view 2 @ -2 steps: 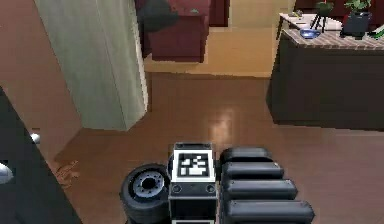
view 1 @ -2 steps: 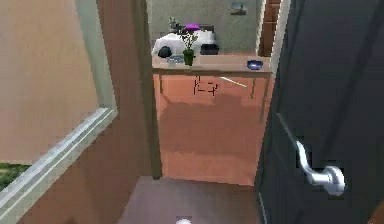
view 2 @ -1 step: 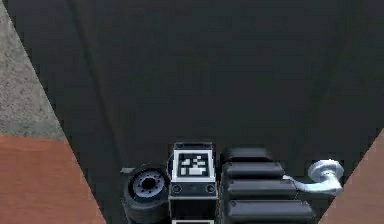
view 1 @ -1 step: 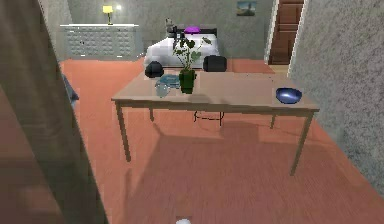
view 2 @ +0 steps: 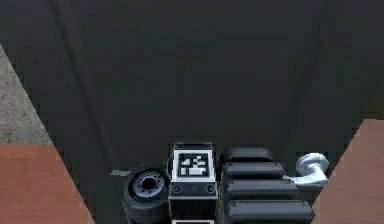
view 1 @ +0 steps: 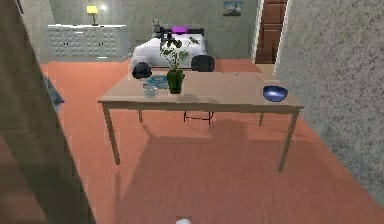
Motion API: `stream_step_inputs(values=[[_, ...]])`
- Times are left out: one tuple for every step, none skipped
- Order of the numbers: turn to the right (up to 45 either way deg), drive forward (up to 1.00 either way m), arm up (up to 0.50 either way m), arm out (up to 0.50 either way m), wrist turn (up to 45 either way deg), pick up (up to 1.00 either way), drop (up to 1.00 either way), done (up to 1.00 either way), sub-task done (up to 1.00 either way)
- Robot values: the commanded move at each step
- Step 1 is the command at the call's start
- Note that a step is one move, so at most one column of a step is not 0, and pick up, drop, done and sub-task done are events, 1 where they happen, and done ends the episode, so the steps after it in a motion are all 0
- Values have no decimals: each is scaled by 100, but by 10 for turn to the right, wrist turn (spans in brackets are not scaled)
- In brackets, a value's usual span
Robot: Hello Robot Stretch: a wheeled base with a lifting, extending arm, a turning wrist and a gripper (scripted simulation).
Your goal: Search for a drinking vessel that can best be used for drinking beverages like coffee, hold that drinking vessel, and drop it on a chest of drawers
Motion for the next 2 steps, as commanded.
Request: stream_step_inputs(values=[[0,70,0,0,0,0,0,0,0],[-300,0,0,0,0,0,0,0,0]])
